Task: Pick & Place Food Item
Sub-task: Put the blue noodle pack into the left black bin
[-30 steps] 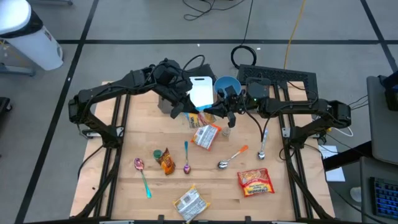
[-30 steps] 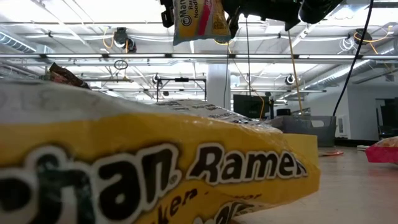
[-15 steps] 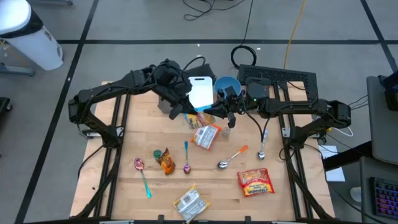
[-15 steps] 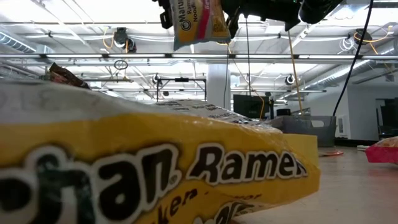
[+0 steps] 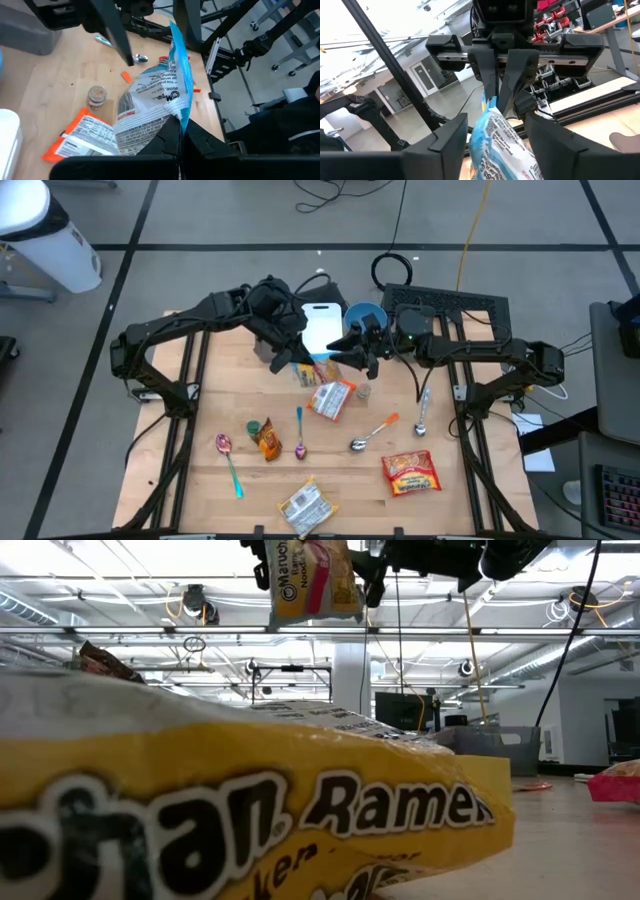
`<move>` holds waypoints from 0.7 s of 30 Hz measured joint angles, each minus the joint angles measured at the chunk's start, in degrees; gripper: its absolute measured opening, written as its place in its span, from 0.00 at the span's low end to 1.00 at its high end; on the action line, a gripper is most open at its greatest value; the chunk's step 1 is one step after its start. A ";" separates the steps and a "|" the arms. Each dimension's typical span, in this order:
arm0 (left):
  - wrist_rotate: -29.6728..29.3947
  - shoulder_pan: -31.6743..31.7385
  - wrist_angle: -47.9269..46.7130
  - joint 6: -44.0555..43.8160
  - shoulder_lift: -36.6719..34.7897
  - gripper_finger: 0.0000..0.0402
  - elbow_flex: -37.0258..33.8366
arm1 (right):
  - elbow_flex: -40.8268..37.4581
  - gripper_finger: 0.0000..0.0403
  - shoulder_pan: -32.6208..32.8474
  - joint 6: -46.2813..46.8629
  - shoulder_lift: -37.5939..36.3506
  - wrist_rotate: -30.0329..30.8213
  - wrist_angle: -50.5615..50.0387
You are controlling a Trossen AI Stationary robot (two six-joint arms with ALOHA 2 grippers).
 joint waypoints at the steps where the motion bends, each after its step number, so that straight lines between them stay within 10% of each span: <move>1: -0.02 0.21 -0.32 0.54 0.00 0.00 0.00 | -0.01 0.52 -0.09 0.25 0.00 -0.03 0.01; 21: -9.33 12.92 -15.24 21.96 -3.77 0.00 0.00 | -0.04 0.56 -0.08 0.81 0.02 -0.02 -0.86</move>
